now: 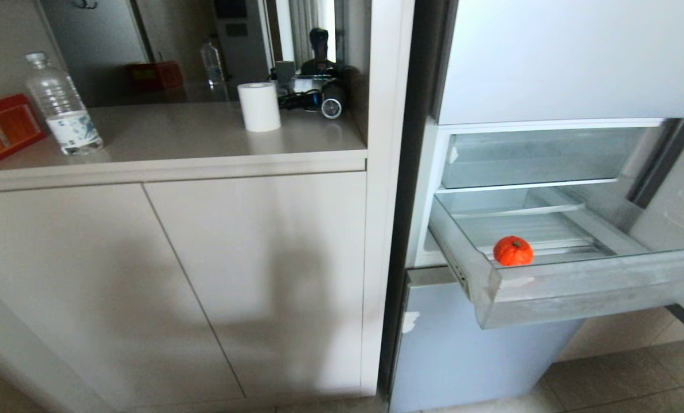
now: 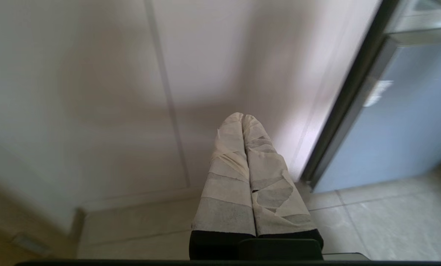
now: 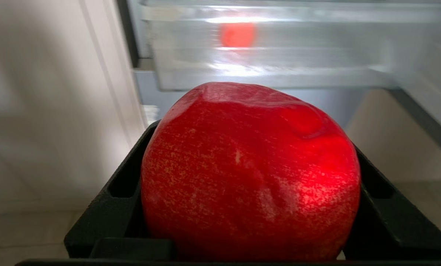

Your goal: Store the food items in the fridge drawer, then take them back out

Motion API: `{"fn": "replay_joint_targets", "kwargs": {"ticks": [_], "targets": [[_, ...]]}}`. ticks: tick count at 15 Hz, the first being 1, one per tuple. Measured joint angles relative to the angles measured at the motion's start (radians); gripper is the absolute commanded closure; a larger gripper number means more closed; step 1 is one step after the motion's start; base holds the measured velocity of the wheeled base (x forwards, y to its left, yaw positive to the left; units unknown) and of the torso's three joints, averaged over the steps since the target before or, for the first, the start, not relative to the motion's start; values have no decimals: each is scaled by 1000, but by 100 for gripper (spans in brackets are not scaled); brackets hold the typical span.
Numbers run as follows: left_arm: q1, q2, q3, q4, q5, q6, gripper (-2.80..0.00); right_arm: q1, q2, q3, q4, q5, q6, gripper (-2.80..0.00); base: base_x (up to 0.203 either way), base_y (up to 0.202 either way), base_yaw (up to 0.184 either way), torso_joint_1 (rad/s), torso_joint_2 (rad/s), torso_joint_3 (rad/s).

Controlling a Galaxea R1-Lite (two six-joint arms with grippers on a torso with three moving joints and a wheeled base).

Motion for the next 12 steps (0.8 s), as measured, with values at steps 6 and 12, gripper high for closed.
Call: {"fn": "replay_joint_targets", "kwargs": {"ticks": [6, 12], "targets": [[0, 0, 0, 0, 0, 0, 0, 0, 0, 0, 0, 0, -2, 0, 0, -1, 33, 1, 0, 1], [0, 0, 0, 0, 0, 0, 0, 0, 0, 0, 0, 1, -1, 0, 0, 0, 0, 0, 0, 0]]}}
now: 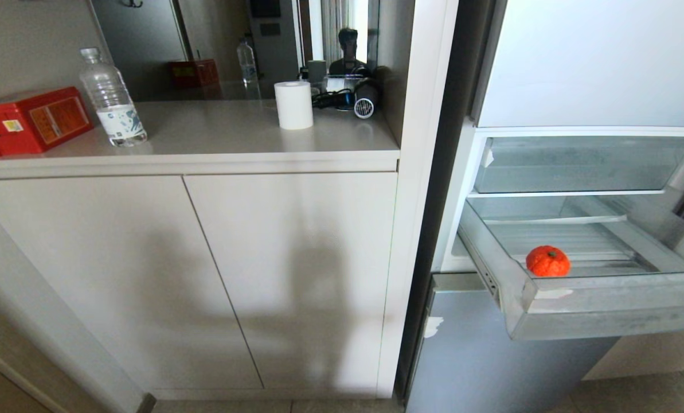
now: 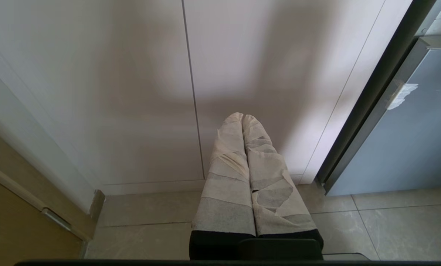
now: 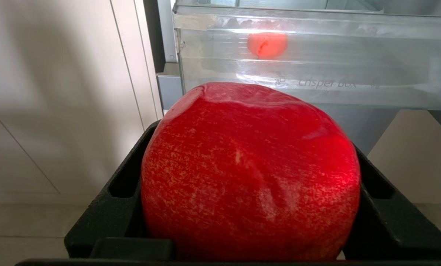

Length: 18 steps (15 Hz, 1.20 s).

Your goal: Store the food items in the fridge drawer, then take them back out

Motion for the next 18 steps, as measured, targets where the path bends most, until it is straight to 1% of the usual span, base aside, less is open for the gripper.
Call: {"fn": "replay_joint_targets", "kwargs": {"ticks": [3, 18], "targets": [[0, 0, 0, 0, 0, 0, 0, 0, 0, 0, -1, 0, 9, 0, 0, 0, 0, 0, 0, 0], [0, 0, 0, 0, 0, 0, 0, 1, 0, 0, -1, 0, 4, 0, 0, 0, 0, 0, 0, 0]]}}
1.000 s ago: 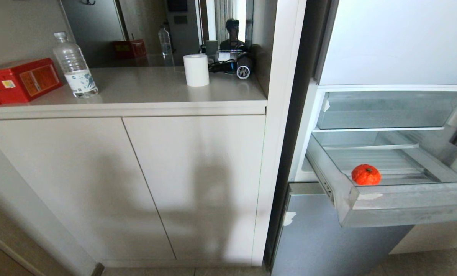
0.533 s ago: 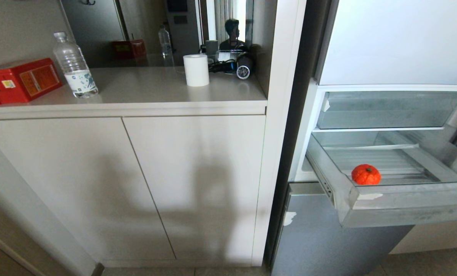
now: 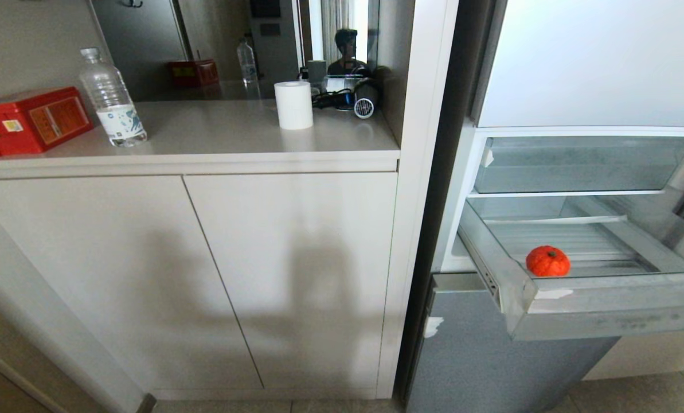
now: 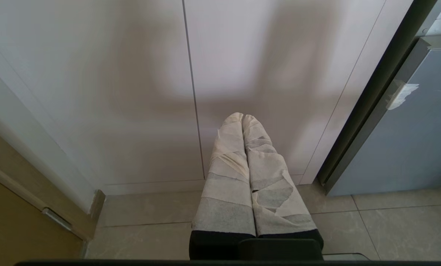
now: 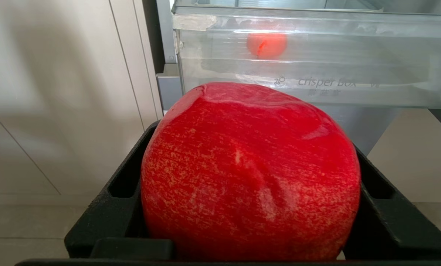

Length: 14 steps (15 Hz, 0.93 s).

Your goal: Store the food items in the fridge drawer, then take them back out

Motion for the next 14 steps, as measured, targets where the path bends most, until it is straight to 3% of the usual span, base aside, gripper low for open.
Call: {"fn": "replay_joint_targets", "kwargs": {"ticks": [14], "targets": [[0, 0, 0, 0, 0, 0, 0, 0, 0, 0, 0, 1, 0, 0, 0, 0, 0, 0, 0, 0]]}}
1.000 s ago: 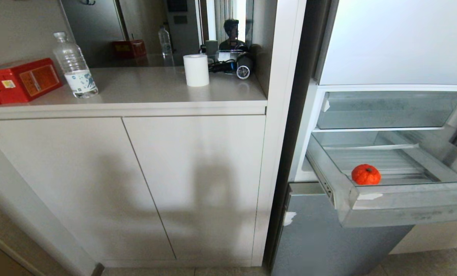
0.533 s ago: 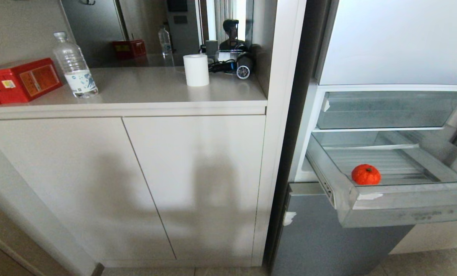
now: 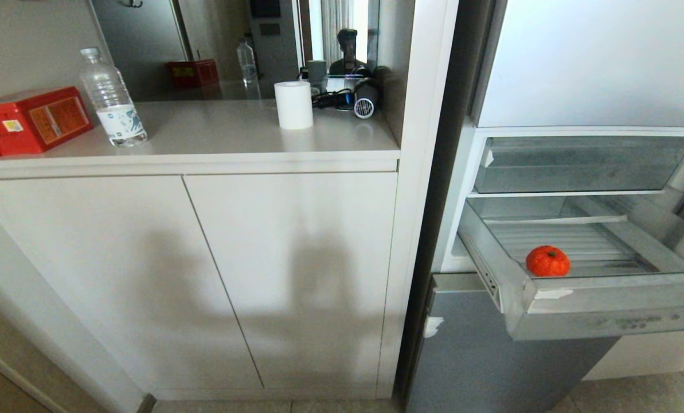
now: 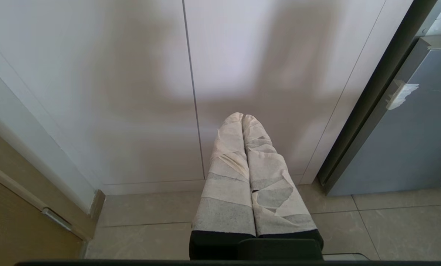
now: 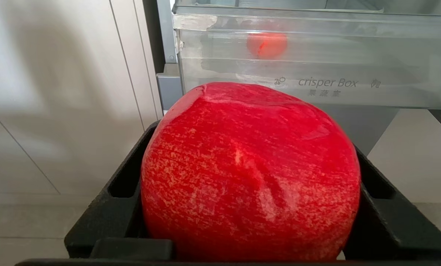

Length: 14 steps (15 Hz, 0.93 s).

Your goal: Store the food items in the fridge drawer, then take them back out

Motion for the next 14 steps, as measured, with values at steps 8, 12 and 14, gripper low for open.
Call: {"fn": "replay_joint_targets", "kwargs": {"ticks": [8, 12, 14], "targets": [[0, 0, 0, 0, 0, 0, 0, 0, 0, 0, 0, -3, 8, 0, 0, 0, 0, 0, 0, 0], [0, 0, 0, 0, 0, 0, 0, 0, 0, 0, 0, -4, 9, 0, 0, 0, 0, 0, 0, 0], [0, 0, 0, 0, 0, 0, 0, 0, 0, 0, 0, -5, 11, 0, 0, 0, 0, 0, 0, 0]]}}
